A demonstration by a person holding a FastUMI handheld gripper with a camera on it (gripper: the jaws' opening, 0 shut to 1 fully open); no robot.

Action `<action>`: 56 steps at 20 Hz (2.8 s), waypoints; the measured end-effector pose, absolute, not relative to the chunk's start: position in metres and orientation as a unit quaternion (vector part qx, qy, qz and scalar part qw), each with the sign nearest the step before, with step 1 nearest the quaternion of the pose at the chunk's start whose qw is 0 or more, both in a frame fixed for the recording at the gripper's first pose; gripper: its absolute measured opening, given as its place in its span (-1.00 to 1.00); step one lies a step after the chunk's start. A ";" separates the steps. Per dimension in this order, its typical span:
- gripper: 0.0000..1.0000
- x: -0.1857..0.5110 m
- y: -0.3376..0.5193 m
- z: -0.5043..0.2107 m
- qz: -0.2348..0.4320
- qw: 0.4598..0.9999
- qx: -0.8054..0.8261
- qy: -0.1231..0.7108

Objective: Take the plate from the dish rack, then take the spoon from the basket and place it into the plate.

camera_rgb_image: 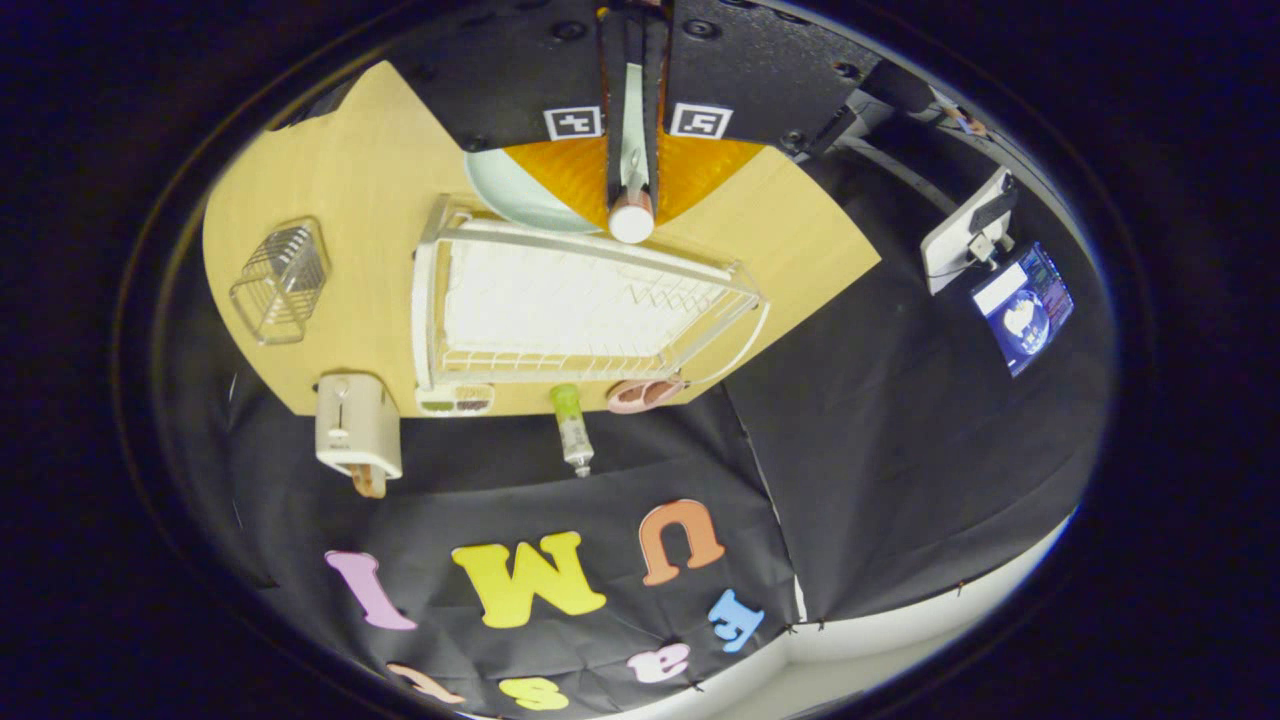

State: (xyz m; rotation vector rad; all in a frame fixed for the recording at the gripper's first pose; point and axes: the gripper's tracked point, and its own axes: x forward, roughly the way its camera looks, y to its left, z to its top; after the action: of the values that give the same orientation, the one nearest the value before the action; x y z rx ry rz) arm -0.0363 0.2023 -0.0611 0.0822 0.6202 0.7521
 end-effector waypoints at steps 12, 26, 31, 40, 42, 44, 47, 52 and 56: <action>-0.17 -0.013 0.206 -0.075 0.349 0.879 0.073 0.315; 0.94 0.012 0.134 -0.012 0.222 0.962 0.037 0.153; 1.00 -0.003 0.100 0.033 0.141 0.988 0.022 0.056; 1.00 -0.046 0.100 0.048 0.078 0.997 0.007 -0.013; 1.00 -0.049 0.099 0.047 0.067 0.997 0.001 -0.021; 1.00 -0.052 0.099 0.046 0.064 0.998 -0.004 -0.023; 1.00 -0.059 0.104 0.043 0.056 0.997 -0.030 -0.041; 1.00 -0.056 0.116 0.031 0.071 0.997 -0.001 -0.012; 1.00 -0.054 0.118 0.024 0.072 0.997 0.012 0.003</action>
State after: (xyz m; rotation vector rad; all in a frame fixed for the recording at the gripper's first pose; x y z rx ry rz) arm -0.0542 0.1176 0.0243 0.0244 0.0066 0.1432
